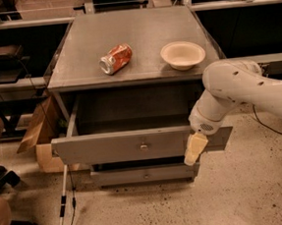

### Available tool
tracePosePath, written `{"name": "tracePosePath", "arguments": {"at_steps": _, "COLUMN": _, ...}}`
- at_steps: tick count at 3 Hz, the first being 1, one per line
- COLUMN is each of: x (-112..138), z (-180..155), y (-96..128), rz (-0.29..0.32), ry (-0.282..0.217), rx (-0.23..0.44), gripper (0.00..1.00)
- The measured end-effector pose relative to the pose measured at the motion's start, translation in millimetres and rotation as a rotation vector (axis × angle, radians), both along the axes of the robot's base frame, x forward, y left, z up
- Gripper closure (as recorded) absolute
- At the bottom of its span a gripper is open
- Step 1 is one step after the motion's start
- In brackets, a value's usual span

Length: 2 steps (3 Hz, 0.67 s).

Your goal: Open top drawer

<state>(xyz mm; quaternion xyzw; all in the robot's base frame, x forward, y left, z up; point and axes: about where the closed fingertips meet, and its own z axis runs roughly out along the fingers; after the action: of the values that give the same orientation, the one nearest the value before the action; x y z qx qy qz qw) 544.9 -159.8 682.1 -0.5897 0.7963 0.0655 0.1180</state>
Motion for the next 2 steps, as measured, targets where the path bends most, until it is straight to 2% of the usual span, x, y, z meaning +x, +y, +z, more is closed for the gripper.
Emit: {"name": "tracePosePath", "arguments": {"at_steps": 2, "x": -11.8, "z": -2.6, "y": -0.2, "rz": 0.005, "ry": 0.067, "rx": -0.041, "gripper": 0.59}}
